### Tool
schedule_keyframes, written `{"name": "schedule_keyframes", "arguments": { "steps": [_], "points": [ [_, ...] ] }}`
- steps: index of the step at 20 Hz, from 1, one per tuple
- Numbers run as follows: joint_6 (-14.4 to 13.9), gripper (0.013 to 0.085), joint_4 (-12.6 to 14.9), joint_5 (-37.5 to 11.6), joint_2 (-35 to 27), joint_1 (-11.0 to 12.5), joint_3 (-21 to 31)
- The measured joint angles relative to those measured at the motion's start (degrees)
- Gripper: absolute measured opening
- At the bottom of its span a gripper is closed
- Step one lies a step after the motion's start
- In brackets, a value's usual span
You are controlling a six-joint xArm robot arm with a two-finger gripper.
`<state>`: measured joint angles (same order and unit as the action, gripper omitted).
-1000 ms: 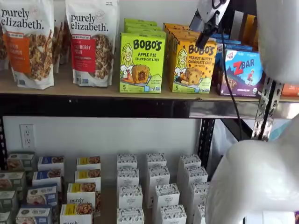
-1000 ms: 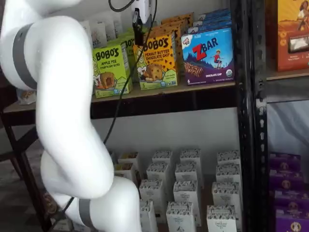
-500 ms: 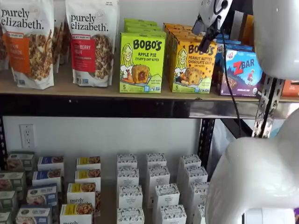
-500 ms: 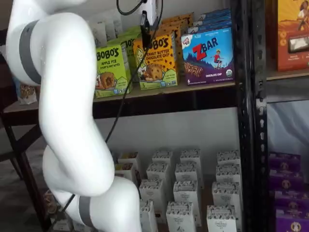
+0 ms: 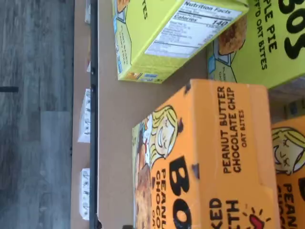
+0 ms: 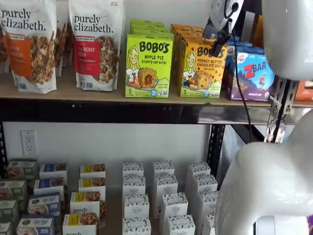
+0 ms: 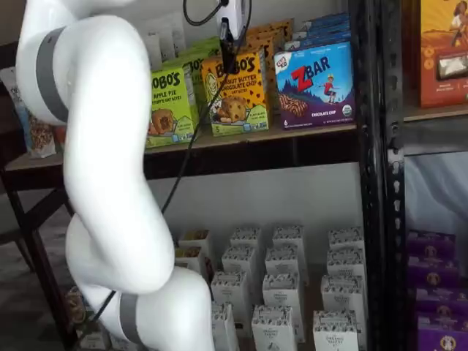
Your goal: Pick up the orange box on the top shelf, the fifth box from the left
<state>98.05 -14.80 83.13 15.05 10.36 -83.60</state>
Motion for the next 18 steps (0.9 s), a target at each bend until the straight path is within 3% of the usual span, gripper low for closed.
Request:
{"name": "schedule_keyframes", "arguments": {
  "steps": [5, 18],
  "points": [
    [-0.09, 0.0850, 0.77, 2.38, -2.43, -0.01, -2.98],
    [-1.22, 0.0850, 6.56, 9.05, -7.53, -1.85, -9.45]
  ]
}}
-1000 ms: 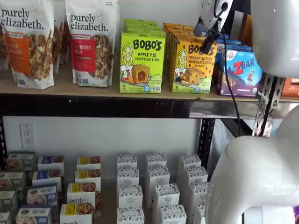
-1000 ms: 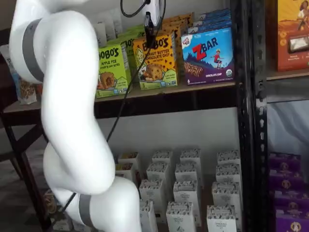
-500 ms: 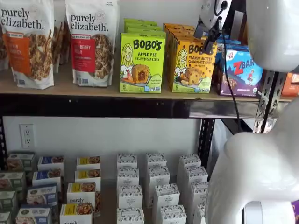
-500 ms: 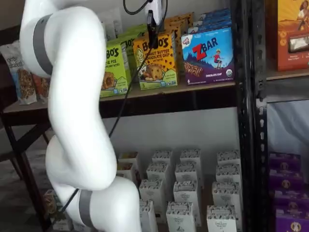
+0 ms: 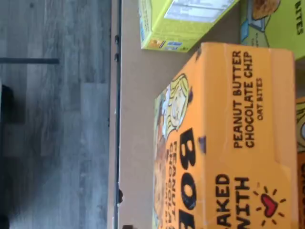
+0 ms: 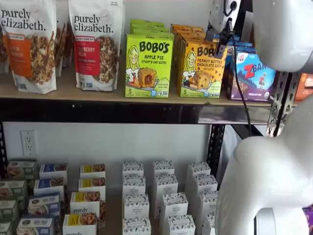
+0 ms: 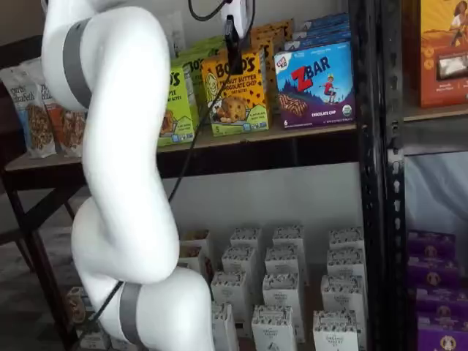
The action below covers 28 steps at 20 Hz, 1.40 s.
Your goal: Pick up the orange box on the top shelf, the fifth box from the left
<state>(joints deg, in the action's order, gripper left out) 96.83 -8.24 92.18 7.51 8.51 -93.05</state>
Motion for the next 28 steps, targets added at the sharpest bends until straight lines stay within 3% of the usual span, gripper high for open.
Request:
{"name": "schedule_keyframes", "arguments": {
  "steps": [14, 21, 28],
  "points": [
    [-0.89, 0.0850, 2.78, 3.22, -2.69, -1.34, -2.57],
    [-1.24, 0.0850, 5.01, 3.25, -3.17, -2.13, -2.24],
    [-1.52, 0.0850, 5.32, 2.48, -3.21, -2.48, -1.29]
  ]
}}
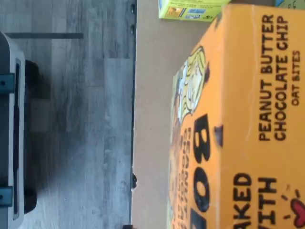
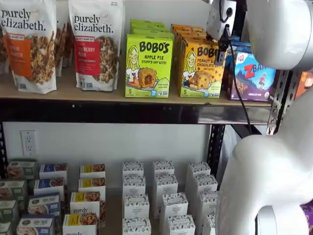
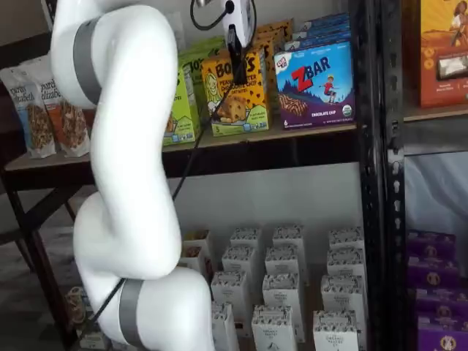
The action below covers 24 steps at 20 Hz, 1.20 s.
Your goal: Pick up the orange box on the top shelf, the fifth box from the left
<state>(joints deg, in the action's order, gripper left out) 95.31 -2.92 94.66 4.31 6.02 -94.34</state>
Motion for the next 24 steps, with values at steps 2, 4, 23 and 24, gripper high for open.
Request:
{"name": "schedule_keyframes", "arguments": {
  "steps": [2, 4, 23, 24],
  "points": [
    [0.00, 0.0850, -0.07, -0.12, -0.03, 0.01, 0.13],
    [0.00, 0.0850, -0.07, -0.07, -0.13, 0.01, 0.13],
    [0.17, 0.0610, -0.42, 0.67, -0.82, 0.25, -0.66],
    [0.21, 0.0610, -0.56, 0.64, -0.82, 0.32, -0.65]
  ]
}}
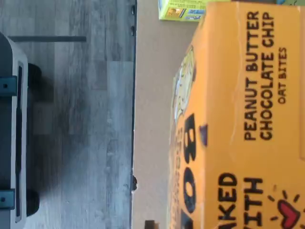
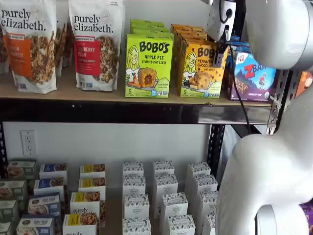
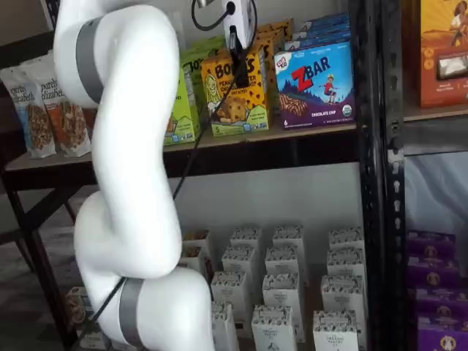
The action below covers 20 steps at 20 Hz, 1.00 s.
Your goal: Pick up the orange box on the top shelf, the fifth box from the left
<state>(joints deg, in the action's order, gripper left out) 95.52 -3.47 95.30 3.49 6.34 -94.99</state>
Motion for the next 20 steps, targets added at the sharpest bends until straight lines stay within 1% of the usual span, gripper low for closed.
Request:
{"name": "schedule_keyframes", "arguments": {
  "steps": [18, 19, 20],
  "points": [
    [0.08, 0.0610, -0.44, 0.39, 0.32, 0.16, 0.17],
    [0.08, 0.0570, -0.44, 0.47, 0.34, 0.16, 0.17],
    [0.07, 0.0570, -0.46, 0.55, 0.36, 0.16, 0.19]
  ]
}}
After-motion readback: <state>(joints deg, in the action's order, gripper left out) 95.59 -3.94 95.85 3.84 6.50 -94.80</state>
